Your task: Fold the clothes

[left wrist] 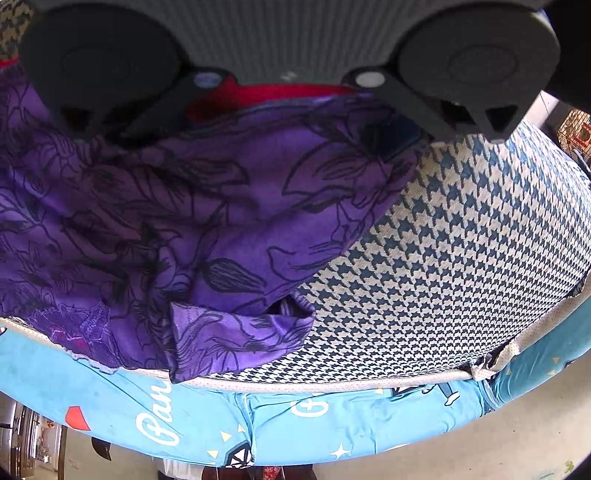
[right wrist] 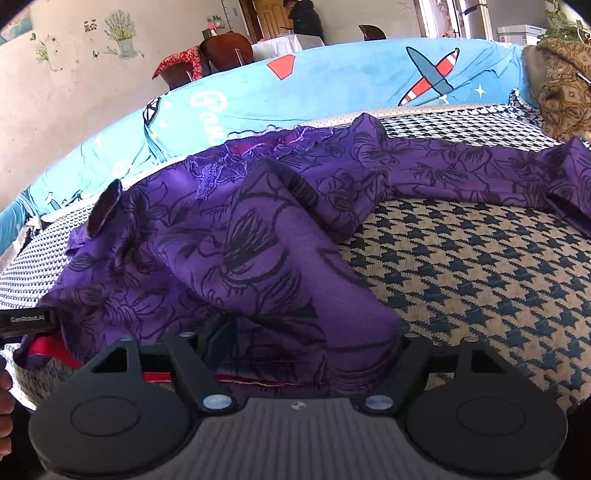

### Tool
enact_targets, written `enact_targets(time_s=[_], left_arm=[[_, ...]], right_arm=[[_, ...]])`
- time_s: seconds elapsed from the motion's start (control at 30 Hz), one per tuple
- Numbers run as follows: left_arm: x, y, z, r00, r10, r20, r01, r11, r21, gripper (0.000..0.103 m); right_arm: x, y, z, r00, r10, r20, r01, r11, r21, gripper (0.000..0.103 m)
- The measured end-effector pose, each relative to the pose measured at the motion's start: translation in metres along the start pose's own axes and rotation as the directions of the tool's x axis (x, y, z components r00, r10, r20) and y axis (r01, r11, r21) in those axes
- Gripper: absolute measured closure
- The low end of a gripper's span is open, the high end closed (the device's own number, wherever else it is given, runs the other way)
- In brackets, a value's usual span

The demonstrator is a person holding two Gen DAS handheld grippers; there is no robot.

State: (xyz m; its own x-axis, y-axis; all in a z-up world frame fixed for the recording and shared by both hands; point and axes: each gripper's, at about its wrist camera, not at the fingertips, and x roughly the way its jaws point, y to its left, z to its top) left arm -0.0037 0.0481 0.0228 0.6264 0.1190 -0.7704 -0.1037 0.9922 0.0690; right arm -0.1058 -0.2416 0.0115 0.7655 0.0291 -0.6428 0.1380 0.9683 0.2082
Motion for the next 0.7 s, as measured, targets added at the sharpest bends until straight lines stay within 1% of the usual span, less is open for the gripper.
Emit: enact_targets(time_s=[0.07, 0.17, 0.3, 0.47, 0.6, 0.63, 0.67, 0.7], left_arm=[[0.0, -0.001, 0.0, 1.0, -0.005, -0.001, 0.005, 1.0, 0.005, 0.0], [0.0, -0.001, 0.0, 1.0, -0.011, -0.002, 0.011, 1.0, 0.013, 0.0], [-0.001, -0.004, -0.003, 1.0, -0.022, 0.0, 0.022, 0.999, 0.025, 0.0], [-0.003, -0.007, -0.004, 0.999, -0.037, 0.005, 0.037, 0.999, 0.031, 0.0], [-0.005, -0.006, -0.005, 0.999, -0.052, 0.01, 0.051, 0.998, 0.026, 0.0], [-0.005, -0.006, -0.005, 0.998, -0.056, 0.011, 0.056, 0.998, 0.024, 0.0], [-0.006, -0.006, -0.005, 0.998, -0.061, 0.013, 0.06, 0.998, 0.022, 0.0], [-0.007, -0.005, -0.005, 0.998, -0.065, 0.014, 0.065, 0.998, 0.021, 0.0]], right_arm=[[0.004, 0.003, -0.001, 1.0, -0.002, 0.0, 0.002, 1.0, -0.011, 0.017], [0.008, 0.009, -0.003, 1.0, -0.007, -0.005, 0.007, 0.999, -0.04, 0.009], [0.012, 0.016, -0.005, 0.999, -0.034, -0.008, 0.034, 0.997, -0.066, 0.007], [0.017, 0.022, -0.005, 0.998, -0.053, -0.017, 0.052, 0.996, -0.07, 0.001], [0.018, 0.026, -0.006, 0.998, -0.065, -0.017, 0.063, 0.995, -0.075, 0.001], [0.017, 0.027, -0.006, 0.998, -0.065, -0.015, 0.063, 0.995, -0.075, 0.004], [0.017, 0.028, -0.006, 0.998, -0.064, -0.014, 0.063, 0.995, -0.074, 0.013], [0.015, 0.029, -0.006, 0.998, -0.059, -0.006, 0.058, 0.995, -0.075, 0.019]])
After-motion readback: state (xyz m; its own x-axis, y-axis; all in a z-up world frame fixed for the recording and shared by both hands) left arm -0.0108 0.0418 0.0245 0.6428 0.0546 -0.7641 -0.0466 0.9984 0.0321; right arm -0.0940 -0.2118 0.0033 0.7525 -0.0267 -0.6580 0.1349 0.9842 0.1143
